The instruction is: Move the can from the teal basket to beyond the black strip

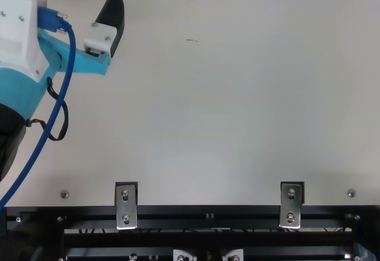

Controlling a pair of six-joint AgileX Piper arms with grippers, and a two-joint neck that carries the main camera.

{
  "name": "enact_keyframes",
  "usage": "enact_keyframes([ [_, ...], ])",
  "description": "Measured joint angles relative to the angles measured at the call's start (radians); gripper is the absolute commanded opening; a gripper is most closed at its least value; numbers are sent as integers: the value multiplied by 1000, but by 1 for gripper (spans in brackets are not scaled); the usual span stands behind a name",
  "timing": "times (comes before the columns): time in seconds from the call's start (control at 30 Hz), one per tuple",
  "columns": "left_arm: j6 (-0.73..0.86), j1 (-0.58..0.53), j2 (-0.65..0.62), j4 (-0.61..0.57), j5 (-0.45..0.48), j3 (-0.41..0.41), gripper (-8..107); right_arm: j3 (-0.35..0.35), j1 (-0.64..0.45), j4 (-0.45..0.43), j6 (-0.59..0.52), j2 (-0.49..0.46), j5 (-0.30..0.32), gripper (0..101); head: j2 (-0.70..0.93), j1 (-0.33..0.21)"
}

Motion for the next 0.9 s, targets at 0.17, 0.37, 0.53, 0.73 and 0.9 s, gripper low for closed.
enact_keyframes([
  [0.17,0,0,0,0,0,0,90,3,104,169,5,-18,-72,101,-5,5],
  [0.37,0,0,0,0,0,0,90,34,245,321,34,-19,-191,101,10,0],
  [0.53,0,0,0,0,0,0,90,64,372,413,37,-17,-290,101,107,0],
  [0.73,0,0,0,0,0,0,90,110,473,475,23,-24,-399,101,215,5],
  [0.9,0,0,0,0,0,0,90,170,526,514,8,-68,-474,101,241,5],
])
